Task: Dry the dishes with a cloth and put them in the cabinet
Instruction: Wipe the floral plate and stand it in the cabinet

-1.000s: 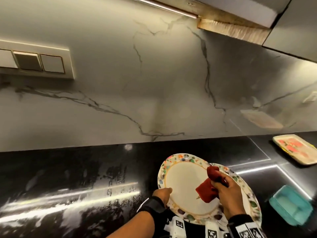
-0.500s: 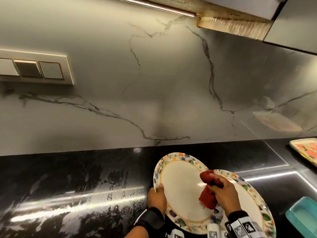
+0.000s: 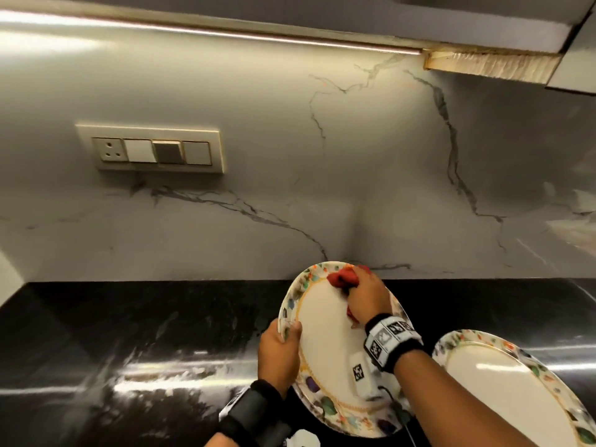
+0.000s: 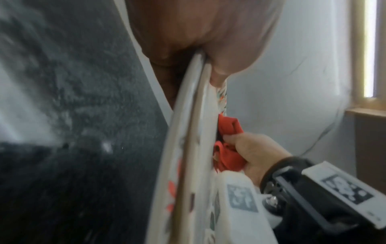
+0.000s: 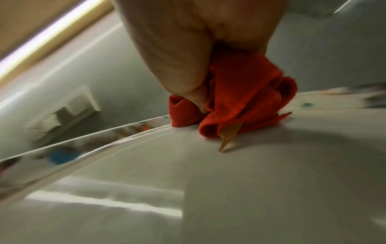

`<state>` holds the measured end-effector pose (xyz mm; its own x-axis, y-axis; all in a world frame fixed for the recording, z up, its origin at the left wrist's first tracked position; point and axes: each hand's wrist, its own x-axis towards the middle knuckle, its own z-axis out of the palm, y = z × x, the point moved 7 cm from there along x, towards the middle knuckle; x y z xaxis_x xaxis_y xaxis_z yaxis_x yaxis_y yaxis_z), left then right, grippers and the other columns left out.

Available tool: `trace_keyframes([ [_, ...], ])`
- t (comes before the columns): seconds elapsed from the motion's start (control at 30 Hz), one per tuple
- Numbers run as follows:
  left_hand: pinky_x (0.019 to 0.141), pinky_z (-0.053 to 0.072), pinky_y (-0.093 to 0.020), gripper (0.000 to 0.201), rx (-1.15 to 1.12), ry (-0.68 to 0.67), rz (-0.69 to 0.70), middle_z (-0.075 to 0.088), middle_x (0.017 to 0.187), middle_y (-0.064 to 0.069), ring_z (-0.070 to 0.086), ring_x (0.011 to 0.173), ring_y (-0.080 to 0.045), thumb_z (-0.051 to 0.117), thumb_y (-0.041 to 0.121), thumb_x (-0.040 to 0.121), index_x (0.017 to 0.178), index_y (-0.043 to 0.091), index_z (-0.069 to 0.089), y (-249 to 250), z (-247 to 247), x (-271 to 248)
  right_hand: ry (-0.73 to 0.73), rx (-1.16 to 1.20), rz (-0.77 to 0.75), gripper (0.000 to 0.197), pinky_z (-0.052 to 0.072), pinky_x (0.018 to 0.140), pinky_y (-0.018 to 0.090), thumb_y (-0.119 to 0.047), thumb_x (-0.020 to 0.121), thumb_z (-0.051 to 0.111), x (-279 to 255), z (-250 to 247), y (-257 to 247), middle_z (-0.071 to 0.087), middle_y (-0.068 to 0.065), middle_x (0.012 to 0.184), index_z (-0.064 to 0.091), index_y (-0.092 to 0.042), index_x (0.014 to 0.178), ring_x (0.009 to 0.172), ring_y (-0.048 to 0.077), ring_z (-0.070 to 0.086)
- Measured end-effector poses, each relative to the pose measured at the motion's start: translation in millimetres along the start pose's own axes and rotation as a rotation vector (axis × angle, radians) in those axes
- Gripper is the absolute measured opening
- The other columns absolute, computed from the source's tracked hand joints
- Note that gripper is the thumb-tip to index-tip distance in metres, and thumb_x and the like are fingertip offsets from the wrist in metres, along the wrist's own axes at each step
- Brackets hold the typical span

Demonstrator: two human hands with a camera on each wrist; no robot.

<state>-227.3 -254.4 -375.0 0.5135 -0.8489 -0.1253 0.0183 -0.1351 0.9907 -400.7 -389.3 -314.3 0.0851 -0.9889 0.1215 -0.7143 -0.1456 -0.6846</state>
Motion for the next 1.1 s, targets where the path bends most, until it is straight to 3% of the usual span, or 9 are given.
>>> trace_keyframes([
  [0.07, 0.077, 0.055, -0.034, 0.01, 0.022, 0.021, 0.019, 0.071, 0.093, -0.002, 0.067, 0.086, -0.017, 0.063, 0.026, 0.09, 0.096, 0.018, 0.065, 10.9, -23.4, -2.6, -0.07, -0.086, -0.159, 0.047, 0.04, 0.099, 0.03, -0.007, 0.079, 0.052, -9.8, 24.3, -41.9, 0.061, 0.008, 0.126, 0.064, -0.024, 0.121, 0.116, 0.03, 0.055],
  [0.17, 0.073, 0.055, -0.037, 0.012, 0.051, 0.097, 0.049, 0.07, 0.082, -0.002, 0.066, 0.079, -0.02, 0.062, 0.032, 0.09, 0.084, 0.022, 0.064, 23.0, -60.7, 1.0, -0.154, -0.053, -0.387, 0.054, 0.031, 0.113, 0.032, -0.011, 0.076, 0.051, -39.1, 55.4, -92.1, 0.055, 0.004, 0.137, 0.061, -0.022, 0.128, 0.129, 0.024, 0.048],
  [0.37, 0.077, 0.057, -0.049, 0.028, 0.019, 0.252, 0.027, 0.071, 0.082, -0.007, 0.068, 0.082, -0.027, 0.057, 0.048, 0.088, 0.081, 0.023, 0.067, 27.7, -137.7, 8.8, -0.243, 0.04, -0.752, 0.042, 0.037, 0.11, 0.036, -0.025, 0.079, 0.063, -137.8, 93.9, -135.7, 0.054, -0.01, 0.138, 0.065, -0.034, 0.12, 0.129, 0.013, 0.047],
  [0.53, 0.076, 0.057, -0.048, 0.029, 0.014, 0.334, -0.022, 0.071, 0.08, -0.006, 0.067, 0.078, -0.025, 0.059, 0.048, 0.088, 0.077, 0.022, 0.066, 30.1, -201.7, 7.5, -0.549, 0.038, -0.886, 0.031, 0.028, 0.114, 0.02, -0.039, 0.089, 0.063, -207.1, 94.6, -91.5, 0.046, -0.024, 0.141, 0.064, -0.041, 0.12, 0.135, -0.001, 0.037],
  [0.67, 0.069, 0.054, -0.037, 0.026, 0.071, 0.317, 0.011, 0.069, 0.077, -0.005, 0.065, 0.076, -0.026, 0.058, 0.038, 0.092, 0.075, 0.019, 0.064, 41.2, -234.7, 2.4, -0.554, -0.323, -0.873, 0.037, 0.039, 0.11, 0.035, -0.041, 0.085, 0.064, -170.4, 72.7, -43.3, 0.041, -0.027, 0.143, 0.058, -0.046, 0.121, 0.135, -0.005, 0.032],
  [0.77, 0.067, 0.05, -0.033, 0.024, 0.101, 0.296, 0.043, 0.067, 0.076, -0.005, 0.063, 0.076, -0.026, 0.057, 0.034, 0.093, 0.074, 0.02, 0.062, 49.5, -241.2, -3.3, -0.233, -0.271, -0.916, 0.049, 0.054, 0.09, 0.042, -0.016, 0.074, 0.074, -117.8, 50.4, -77.0, 0.053, -0.008, 0.137, 0.062, -0.036, 0.117, 0.116, 0.011, 0.048],
  [0.87, 0.07, 0.055, -0.039, 0.027, 0.13, 0.221, 0.074, 0.068, 0.078, -0.004, 0.065, 0.076, -0.025, 0.057, 0.041, 0.092, 0.078, 0.019, 0.064, 54.5, -231.9, -4.3, -0.155, -0.217, -1.016, 0.066, 0.042, 0.103, 0.035, 0.011, 0.074, 0.06, -94.4, 63.0, -149.3, 0.045, 0.005, 0.146, 0.061, -0.027, 0.129, 0.12, 0.022, 0.047],
  [0.97, 0.074, 0.056, -0.043, 0.033, 0.172, 0.17, 0.114, 0.07, 0.081, -0.002, 0.066, 0.08, -0.025, 0.057, 0.052, 0.085, 0.083, 0.02, 0.066, 66.4, -226.4, -4.2, -0.242, -0.308, -1.084, 0.062, 0.03, 0.112, 0.036, -0.002, 0.085, 0.036, -84.1, 95.3, -198.0, 0.038, 0.006, 0.151, 0.051, -0.031, 0.138, 0.136, 0.027, 0.037],
  [1.1, 0.075, 0.057, -0.048, 0.02, 0.118, 0.241, 0.14, 0.071, 0.081, -0.004, 0.068, 0.081, -0.027, 0.061, 0.034, 0.091, 0.082, 0.017, 0.066, 73.4, -248.2, -2.6, -0.246, -0.304, -0.926, 0.058, 0.035, 0.11, 0.04, -0.006, 0.083, 0.05, -63.1, 112.3, -186.4, 0.041, 0.006, 0.149, 0.053, -0.029, 0.136, 0.131, 0.031, 0.044],
])
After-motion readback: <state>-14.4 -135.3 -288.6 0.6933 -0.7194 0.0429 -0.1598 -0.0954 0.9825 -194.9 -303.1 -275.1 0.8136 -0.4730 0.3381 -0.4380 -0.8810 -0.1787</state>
